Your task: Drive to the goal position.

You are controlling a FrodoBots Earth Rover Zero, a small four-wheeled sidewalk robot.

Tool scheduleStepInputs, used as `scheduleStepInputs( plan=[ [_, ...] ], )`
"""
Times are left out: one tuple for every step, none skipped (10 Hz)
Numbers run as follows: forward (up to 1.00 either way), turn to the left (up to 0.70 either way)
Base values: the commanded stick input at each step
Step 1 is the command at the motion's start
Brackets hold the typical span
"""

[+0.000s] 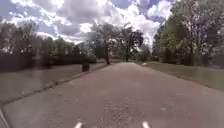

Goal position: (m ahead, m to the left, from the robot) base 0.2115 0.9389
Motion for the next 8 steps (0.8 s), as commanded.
scheduleStepInputs(
  plan=[
    [1.00,-0.27],
    [1.00,-0.27],
    [1.00,-0.27],
    [0.10,-0.03],
    [0.00,0.00],
    [0.00,0.00],
    [0.00,0.00],
    [0.00,0.00]
  ],
)
